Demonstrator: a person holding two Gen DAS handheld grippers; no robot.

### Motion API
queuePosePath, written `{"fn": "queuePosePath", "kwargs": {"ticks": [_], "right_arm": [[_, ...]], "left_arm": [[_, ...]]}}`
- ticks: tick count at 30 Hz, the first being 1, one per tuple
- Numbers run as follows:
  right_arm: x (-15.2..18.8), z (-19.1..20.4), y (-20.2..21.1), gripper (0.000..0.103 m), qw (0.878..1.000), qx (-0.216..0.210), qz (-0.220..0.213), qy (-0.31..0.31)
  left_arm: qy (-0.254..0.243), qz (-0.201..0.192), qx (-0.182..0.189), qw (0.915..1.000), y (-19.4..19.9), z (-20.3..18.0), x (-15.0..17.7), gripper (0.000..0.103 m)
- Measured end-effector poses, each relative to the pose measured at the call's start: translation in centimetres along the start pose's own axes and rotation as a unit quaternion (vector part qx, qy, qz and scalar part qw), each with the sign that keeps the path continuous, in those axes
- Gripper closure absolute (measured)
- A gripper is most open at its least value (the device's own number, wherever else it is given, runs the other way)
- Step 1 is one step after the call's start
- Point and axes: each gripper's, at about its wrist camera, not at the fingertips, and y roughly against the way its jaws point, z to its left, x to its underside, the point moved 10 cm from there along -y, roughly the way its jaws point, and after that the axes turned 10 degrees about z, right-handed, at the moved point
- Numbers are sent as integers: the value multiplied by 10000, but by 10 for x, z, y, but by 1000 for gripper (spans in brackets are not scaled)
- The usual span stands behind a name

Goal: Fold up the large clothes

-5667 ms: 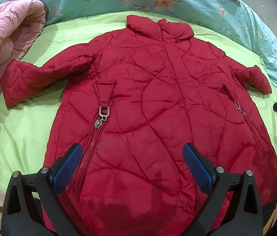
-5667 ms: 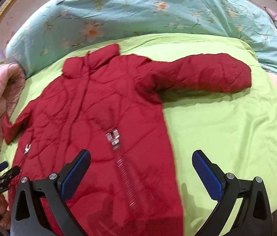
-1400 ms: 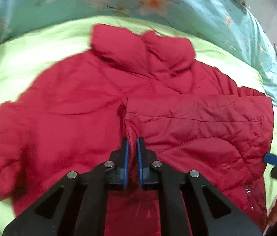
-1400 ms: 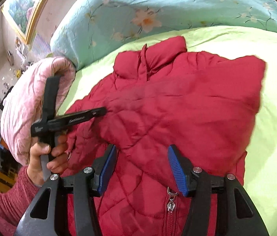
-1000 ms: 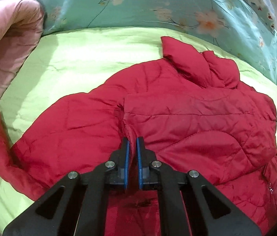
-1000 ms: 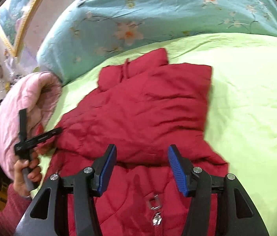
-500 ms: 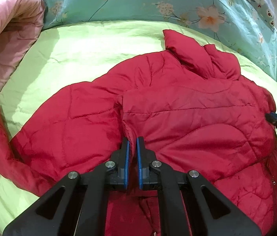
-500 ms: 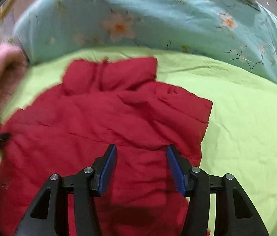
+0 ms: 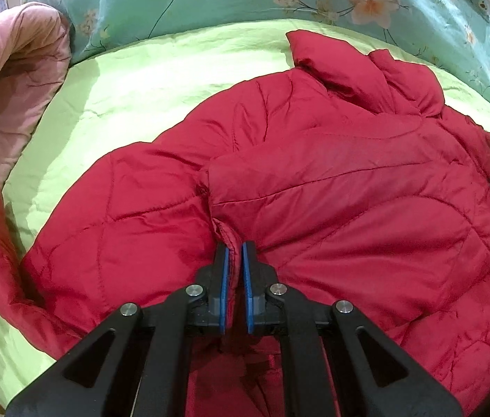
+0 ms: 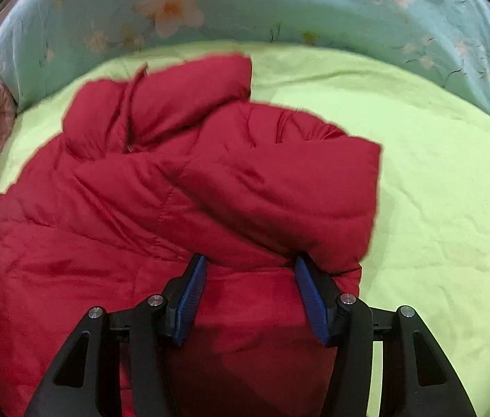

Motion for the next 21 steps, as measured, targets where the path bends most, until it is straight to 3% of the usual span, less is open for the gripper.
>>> {"fn": "queuePosePath", "kwargs": {"ticks": [4,8,12,18,21], "right_arm": [[9,39,42,48,9979,-301,-425,386],[27,76,24,48,9955,-358,-36,872],[38,77,-12,48,9946,-244,381,933],[35,74,-14,48,9954,-253,403,834],[34,69,-4,48,9964,-491,299,629]], "left_arm": [[-43,2,-93,9999,-1,-1,-1,96],[13,9,-43,10000,-2,0,-1,95],[70,20,105,9999,2,1,0,93],[472,-14,526,9975,27,13,13,93],[743,-145,618,9952,48,26,25,92]]}}
